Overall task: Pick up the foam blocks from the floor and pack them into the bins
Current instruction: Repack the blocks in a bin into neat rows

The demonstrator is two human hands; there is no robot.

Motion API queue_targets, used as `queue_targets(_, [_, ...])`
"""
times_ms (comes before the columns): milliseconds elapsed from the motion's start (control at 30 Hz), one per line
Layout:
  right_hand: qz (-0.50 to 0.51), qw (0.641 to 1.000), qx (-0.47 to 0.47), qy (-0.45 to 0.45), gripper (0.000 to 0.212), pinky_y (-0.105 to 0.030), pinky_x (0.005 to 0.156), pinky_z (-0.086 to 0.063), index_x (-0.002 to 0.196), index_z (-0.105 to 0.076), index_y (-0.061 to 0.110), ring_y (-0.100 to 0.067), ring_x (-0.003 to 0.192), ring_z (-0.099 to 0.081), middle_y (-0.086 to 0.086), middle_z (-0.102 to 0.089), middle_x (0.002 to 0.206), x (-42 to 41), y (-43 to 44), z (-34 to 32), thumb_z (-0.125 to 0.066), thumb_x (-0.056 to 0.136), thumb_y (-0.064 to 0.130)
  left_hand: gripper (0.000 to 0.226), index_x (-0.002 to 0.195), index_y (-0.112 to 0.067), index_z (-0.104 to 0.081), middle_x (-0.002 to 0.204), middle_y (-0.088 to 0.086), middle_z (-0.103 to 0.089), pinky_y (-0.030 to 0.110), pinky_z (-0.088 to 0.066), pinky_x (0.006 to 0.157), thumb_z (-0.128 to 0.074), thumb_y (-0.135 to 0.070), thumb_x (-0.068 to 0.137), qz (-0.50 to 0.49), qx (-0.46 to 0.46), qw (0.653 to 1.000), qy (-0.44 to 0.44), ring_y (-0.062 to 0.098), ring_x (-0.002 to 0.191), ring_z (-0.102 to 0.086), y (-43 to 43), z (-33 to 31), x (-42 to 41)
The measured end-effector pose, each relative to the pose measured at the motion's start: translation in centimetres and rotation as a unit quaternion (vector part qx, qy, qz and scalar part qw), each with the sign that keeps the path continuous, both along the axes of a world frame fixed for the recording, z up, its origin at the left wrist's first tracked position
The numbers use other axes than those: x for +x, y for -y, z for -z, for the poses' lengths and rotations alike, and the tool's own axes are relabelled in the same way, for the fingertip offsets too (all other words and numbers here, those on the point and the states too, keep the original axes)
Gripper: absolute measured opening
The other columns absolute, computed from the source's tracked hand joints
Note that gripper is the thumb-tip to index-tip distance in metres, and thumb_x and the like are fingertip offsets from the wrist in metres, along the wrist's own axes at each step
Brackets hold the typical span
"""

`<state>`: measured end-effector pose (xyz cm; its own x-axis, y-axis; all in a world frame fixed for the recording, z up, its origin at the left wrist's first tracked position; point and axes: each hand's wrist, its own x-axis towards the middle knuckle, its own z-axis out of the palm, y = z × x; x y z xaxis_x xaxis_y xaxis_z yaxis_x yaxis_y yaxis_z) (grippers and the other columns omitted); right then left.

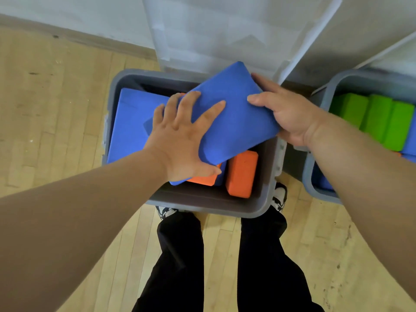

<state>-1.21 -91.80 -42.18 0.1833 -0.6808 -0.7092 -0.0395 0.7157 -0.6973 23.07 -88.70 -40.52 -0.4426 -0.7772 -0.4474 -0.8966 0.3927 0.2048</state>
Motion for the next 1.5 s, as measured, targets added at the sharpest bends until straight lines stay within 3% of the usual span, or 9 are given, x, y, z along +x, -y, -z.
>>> queue_targets(133, [0.023,0.992,-0.058,-0.108,0.099,-0.041,0.106,-0.050,0.155,-0.023,0.055,-0.010,0.123,-0.063,0.014,-0.053,0.149,-3.3,-2.9,-3.3,-0.077,0.074,0.040,0.138,0.150,-0.051,0.026,0.163,-0.002,0.025,0.060,-0.006,0.124,-0.076,-0.079,0.062,-0.063,0.052,0.997,0.000,0.036,0.154,0.013,-0.3,0.2,-1.0])
queue_targets(300, [0.003,0.919,-0.102,-0.380,0.100,-0.023,0.096,-0.034,0.155,0.001,0.059,-0.001,0.114,-0.042,0.020,-0.036,0.135,-4.8,-7.9,-7.6,-0.074,0.089,0.042,0.133,0.152,-0.050,0.025,0.167,0.000,0.021,0.056,-0.018,0.122,-0.080,-0.064,0.072,-0.141,0.103,0.984,0.033,0.034,0.155,0.008,-1.5,2.2,-2.2])
queue_targets(500, [0.010,0.893,-0.124,-0.432,0.100,0.010,0.071,-0.025,0.161,-0.006,0.046,0.016,0.094,-0.039,0.006,-0.029,0.125,-2.9,-10.1,-6.5,-0.075,0.088,0.048,0.124,0.155,-0.049,0.018,0.167,0.003,0.015,0.057,-0.028,0.118,-0.078,-0.061,0.078,-0.155,0.130,0.976,0.073,0.037,0.154,0.001,-2.1,4.2,-3.2])
queue_targets(567, [0.007,0.891,-0.122,-0.437,0.100,0.006,0.067,-0.030,0.160,-0.005,0.048,-0.002,0.088,-0.037,0.007,-0.028,0.124,-1.9,-10.0,-6.4,-0.074,0.087,0.053,0.122,0.156,-0.049,0.018,0.167,0.004,0.015,0.056,-0.028,0.119,-0.077,-0.059,0.079,-0.150,0.133,0.976,0.089,0.038,0.154,0.001,-2.1,4.9,-3.0])
queue_targets(667, [0.014,0.886,-0.130,-0.444,0.100,-0.001,0.067,-0.034,0.159,-0.003,0.048,0.013,0.092,-0.044,0.007,-0.027,0.124,-0.9,-10.3,-6.1,-0.073,0.087,0.055,0.121,0.155,-0.050,0.018,0.167,0.004,0.017,0.055,-0.027,0.120,-0.078,-0.055,0.081,-0.134,0.139,0.975,0.109,0.037,0.155,0.004,-2.0,6.1,-2.5])
queue_targets(800, [-0.005,0.881,-0.151,-0.448,0.100,-0.025,0.079,-0.043,0.159,-0.006,0.045,-0.012,0.092,-0.045,0.004,-0.029,0.120,-0.3,-11.0,-5.0,-0.073,0.086,0.056,0.119,0.154,-0.053,0.017,0.166,0.000,0.022,0.056,-0.030,0.118,-0.078,-0.048,0.083,-0.117,0.145,0.974,0.128,0.037,0.154,0.010,-2.0,7.8,-2.3])
queue_targets(933, [-0.007,0.877,-0.159,-0.453,0.099,-0.016,0.070,-0.035,0.158,-0.008,0.042,-0.008,0.087,-0.038,0.004,-0.029,0.117,-0.1,-11.8,-4.0,-0.074,0.086,0.057,0.120,0.153,-0.053,0.021,0.165,0.000,0.025,0.055,-0.033,0.117,-0.078,-0.044,0.085,-0.113,0.134,0.973,0.150,0.038,0.154,0.010,-2.6,8.6,-2.8])
queue_targets(1367, [-0.052,0.885,-0.100,-0.452,0.098,-0.030,0.073,-0.042,0.154,0.006,0.050,-0.017,0.087,-0.049,0.003,-0.028,0.116,1.4,-13.0,-3.2,-0.069,0.090,0.056,0.118,0.152,-0.052,0.026,0.165,0.000,0.026,0.051,-0.033,0.117,-0.073,-0.056,0.086,-0.089,0.140,0.972,0.169,0.038,0.153,0.008,-2.0,8.3,-2.4])
queue_targets(1500, [-0.083,0.881,-0.067,-0.461,0.098,-0.036,0.075,-0.048,0.157,0.009,0.049,-0.022,0.092,-0.051,-0.008,-0.034,0.132,0.7,-8.1,-1.7,-0.064,0.093,0.059,0.118,0.152,-0.052,0.025,0.165,0.001,0.024,0.052,-0.031,0.117,-0.073,-0.058,0.085,-0.084,0.140,0.972,0.166,0.039,0.153,0.006,-2.0,8.4,-2.3])
